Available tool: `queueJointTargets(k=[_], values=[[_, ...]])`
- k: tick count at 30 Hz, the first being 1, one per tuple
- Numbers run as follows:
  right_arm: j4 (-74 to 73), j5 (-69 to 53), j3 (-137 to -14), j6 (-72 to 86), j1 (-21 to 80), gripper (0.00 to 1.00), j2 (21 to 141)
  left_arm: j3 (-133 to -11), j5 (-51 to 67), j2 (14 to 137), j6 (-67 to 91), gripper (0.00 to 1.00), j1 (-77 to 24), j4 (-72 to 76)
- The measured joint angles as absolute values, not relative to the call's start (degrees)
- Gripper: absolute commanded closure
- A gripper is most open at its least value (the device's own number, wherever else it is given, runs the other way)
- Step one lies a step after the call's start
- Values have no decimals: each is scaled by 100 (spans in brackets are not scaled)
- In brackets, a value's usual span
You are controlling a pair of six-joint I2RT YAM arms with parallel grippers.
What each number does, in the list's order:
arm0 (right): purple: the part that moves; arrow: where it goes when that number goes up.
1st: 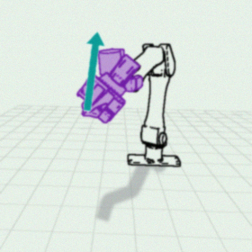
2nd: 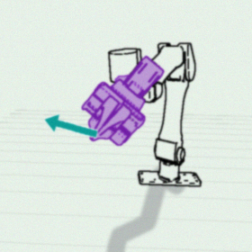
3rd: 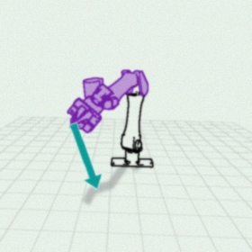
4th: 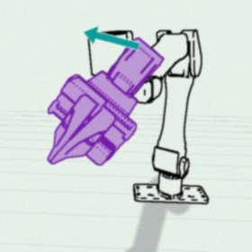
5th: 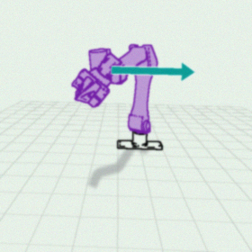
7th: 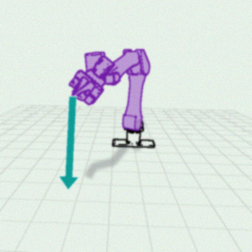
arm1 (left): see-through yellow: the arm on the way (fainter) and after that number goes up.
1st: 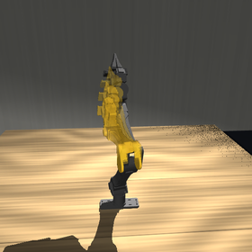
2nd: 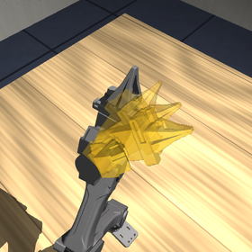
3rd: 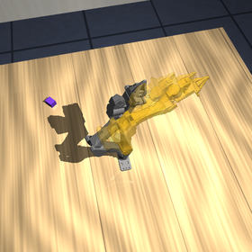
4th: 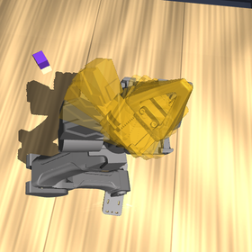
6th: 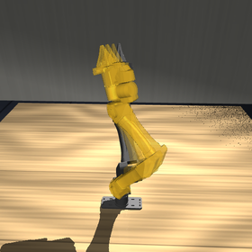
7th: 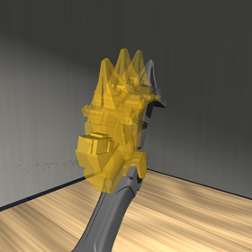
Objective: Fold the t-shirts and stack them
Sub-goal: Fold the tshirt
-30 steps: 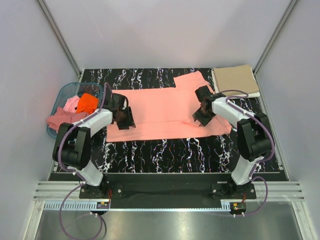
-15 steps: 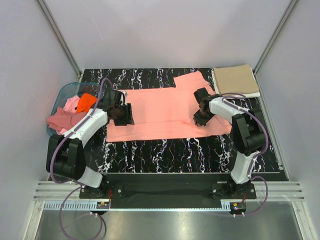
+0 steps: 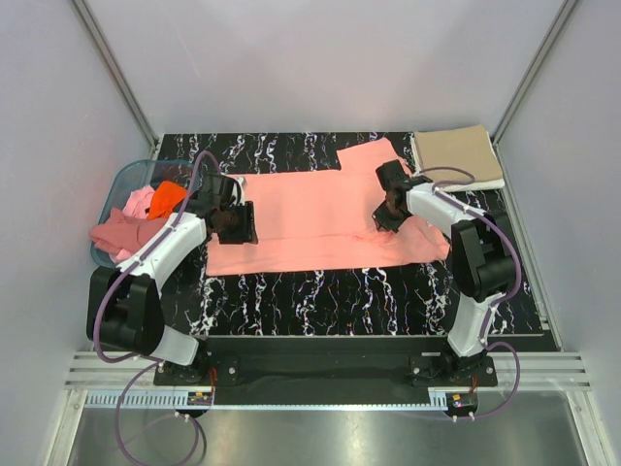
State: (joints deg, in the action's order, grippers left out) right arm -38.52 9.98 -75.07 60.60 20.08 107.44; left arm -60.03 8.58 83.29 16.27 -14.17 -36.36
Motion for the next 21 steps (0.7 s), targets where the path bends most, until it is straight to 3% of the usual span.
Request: queueJointTargets(k=[9,21], values=[[-3109,622,-8390,5039,2012,100,11098,-6001,864,8329,1627,51,-1417,-3636],[-2493,102,-8661,4305,2215,100,11671,-5999,884,8335,1627,50,-1417,-3636]])
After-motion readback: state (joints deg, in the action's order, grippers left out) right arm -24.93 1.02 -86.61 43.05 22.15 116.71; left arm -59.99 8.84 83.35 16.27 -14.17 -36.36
